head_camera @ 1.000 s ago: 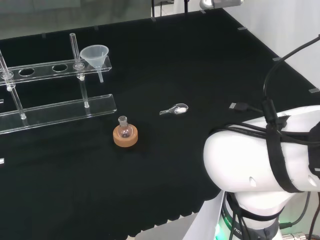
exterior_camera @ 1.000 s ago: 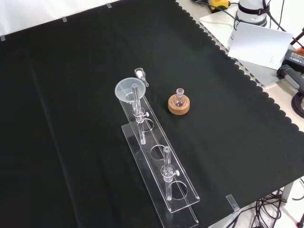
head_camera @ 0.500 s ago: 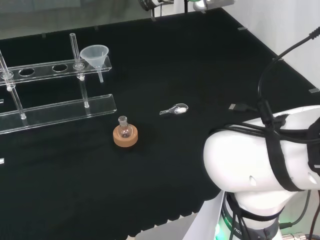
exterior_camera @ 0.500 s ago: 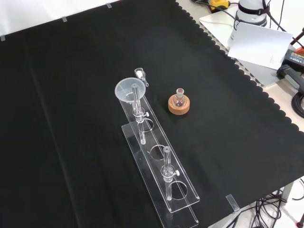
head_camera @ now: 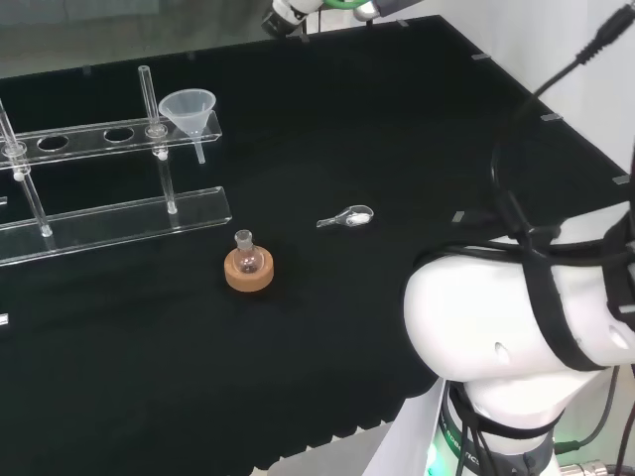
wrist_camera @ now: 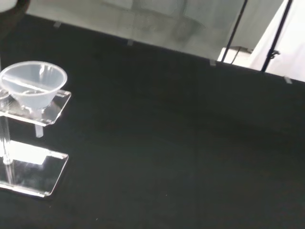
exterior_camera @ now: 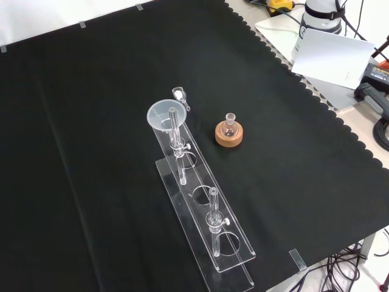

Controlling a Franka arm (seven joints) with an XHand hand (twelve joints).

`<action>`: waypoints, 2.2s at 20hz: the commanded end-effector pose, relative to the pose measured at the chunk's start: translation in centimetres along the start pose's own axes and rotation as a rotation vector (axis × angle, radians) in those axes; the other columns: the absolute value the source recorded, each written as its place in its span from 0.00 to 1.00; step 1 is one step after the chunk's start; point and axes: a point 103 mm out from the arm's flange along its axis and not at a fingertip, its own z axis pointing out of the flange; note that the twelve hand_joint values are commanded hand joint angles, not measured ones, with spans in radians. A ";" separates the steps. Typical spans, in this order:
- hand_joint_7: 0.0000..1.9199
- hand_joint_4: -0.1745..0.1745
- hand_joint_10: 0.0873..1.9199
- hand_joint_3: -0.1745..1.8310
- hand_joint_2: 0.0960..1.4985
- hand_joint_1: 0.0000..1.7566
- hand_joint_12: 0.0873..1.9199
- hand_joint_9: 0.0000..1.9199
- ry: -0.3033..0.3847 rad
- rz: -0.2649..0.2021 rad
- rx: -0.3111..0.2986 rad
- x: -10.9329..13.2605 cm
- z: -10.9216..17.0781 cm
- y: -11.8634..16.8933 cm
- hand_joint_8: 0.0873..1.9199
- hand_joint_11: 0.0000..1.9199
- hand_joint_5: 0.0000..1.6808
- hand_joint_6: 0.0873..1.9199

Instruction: Pick up the funnel from the transparent funnel stand.

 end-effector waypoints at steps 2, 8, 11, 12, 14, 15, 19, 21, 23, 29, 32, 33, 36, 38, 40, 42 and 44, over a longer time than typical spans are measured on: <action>0.00 0.55 0.00 0.09 0.33 0.35 0.41 0.00 -0.006 -0.119 0.143 3.2 1.9 4.8 0.00 0.00 0.00 0.00; 0.00 0.53 0.00 0.09 0.33 0.34 0.57 0.00 0.038 -0.138 0.219 4.7 3.1 7.2 0.00 0.00 0.00 0.00; 0.01 0.52 0.00 0.09 0.34 0.33 0.59 0.01 0.047 -0.138 0.240 5.3 3.5 8.2 0.00 0.00 0.00 0.00; 0.01 0.52 0.00 0.09 0.34 0.33 0.59 0.01 0.050 -0.136 0.246 5.6 3.7 8.6 0.00 0.00 0.00 0.00; 0.01 0.51 0.00 0.09 0.34 0.33 0.59 0.01 0.053 -0.129 0.254 6.0 4.2 9.4 0.00 0.00 0.00 0.00; 0.01 0.51 0.00 0.09 0.34 0.33 0.59 0.00 0.051 -0.126 0.259 6.3 4.5 9.7 0.00 0.00 0.00 0.00; 0.01 0.50 0.00 0.09 0.34 0.33 0.57 0.00 0.044 -0.117 0.282 7.4 5.5 11.0 0.00 0.00 0.00 0.00; 0.01 0.50 0.00 0.09 0.34 0.33 0.57 0.00 0.045 -0.113 0.296 8.0 6.2 11.5 0.00 0.00 0.00 0.00; 0.00 0.50 0.00 0.09 0.34 0.33 0.57 0.00 0.033 -0.110 0.308 8.7 6.9 12.1 0.00 0.00 0.00 0.00; 0.00 0.50 0.00 0.09 0.34 0.33 0.57 0.00 0.001 -0.093 0.344 10.8 9.5 14.1 0.00 0.00 0.00 0.00; 0.00 0.50 0.00 0.09 0.34 0.33 0.56 0.00 -0.014 -0.095 0.364 11.8 10.3 15.0 0.00 0.00 0.00 0.00; 0.00 0.49 0.00 0.09 0.34 0.33 0.56 0.00 -0.019 -0.095 0.370 12.0 10.6 15.3 0.00 0.00 0.00 0.00; 0.00 0.49 0.00 0.09 0.34 0.33 0.56 0.00 -0.053 -0.101 0.388 12.9 11.3 16.2 0.00 0.00 0.00 0.00; 0.00 0.49 0.00 0.09 0.34 0.33 0.54 0.00 -0.075 -0.106 0.400 13.6 11.9 16.7 0.00 0.00 0.00 0.00; 0.00 0.49 0.00 0.09 0.34 0.34 0.53 0.00 -0.079 -0.106 0.412 14.2 12.4 17.2 0.00 0.00 0.00 0.00; 0.00 0.49 0.00 0.09 0.34 0.34 0.53 0.00 -0.072 -0.102 0.428 14.7 12.9 17.6 0.00 0.00 0.00 0.00; 0.00 0.49 0.00 0.09 0.35 0.34 0.53 0.00 -0.070 -0.101 0.438 15.1 13.2 17.9 0.00 0.00 0.00 0.00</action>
